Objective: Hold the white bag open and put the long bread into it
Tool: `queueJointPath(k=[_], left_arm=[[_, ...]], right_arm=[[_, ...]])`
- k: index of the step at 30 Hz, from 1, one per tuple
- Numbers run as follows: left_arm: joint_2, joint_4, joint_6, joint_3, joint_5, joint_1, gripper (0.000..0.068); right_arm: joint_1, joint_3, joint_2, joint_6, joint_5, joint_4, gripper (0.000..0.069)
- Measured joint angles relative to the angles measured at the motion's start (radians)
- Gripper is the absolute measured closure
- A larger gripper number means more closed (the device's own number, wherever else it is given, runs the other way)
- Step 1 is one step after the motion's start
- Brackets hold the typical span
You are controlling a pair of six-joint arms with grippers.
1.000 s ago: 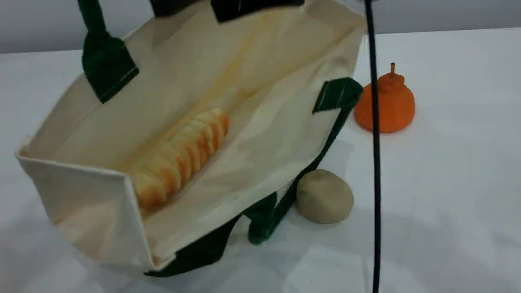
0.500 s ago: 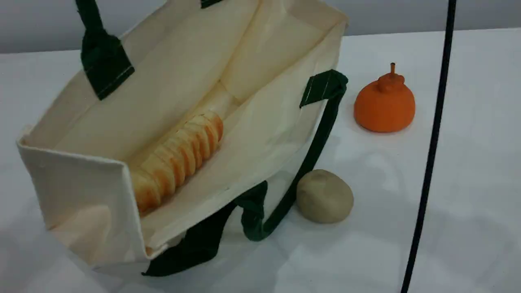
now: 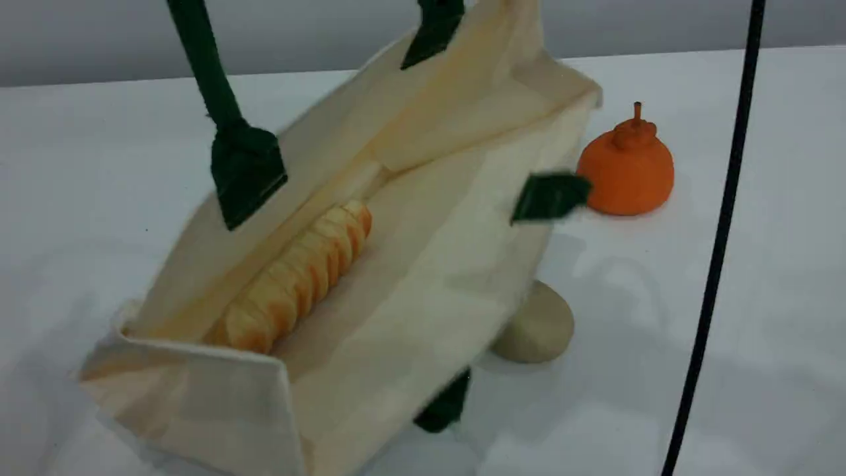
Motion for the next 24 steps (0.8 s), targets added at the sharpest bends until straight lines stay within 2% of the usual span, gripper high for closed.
queueJointPath(k=[6, 10, 16, 24], left_arm=[[0.036, 0.027, 0.039, 0.000, 0.007, 0.000, 0.0330], [0.037, 0.072, 0.039, 0.000, 0.012, 0.000, 0.0241], [0.024, 0.080, 0.039, 0.000, 0.061, 0.000, 0.0221], [-0.119, 0.073, 0.038, 0.000, 0.104, 0.000, 0.0220]], right_arm=[[0.000, 0.000, -0.013, 0.013, 0.012, -0.054, 0.0207], [0.000, 0.000, -0.056, 0.044, 0.012, -0.099, 0.0207], [0.000, 0.000, -0.150, 0.179, 0.023, -0.246, 0.0209], [0.000, 0.000, -0.323, 0.382, 0.083, -0.481, 0.0209]])
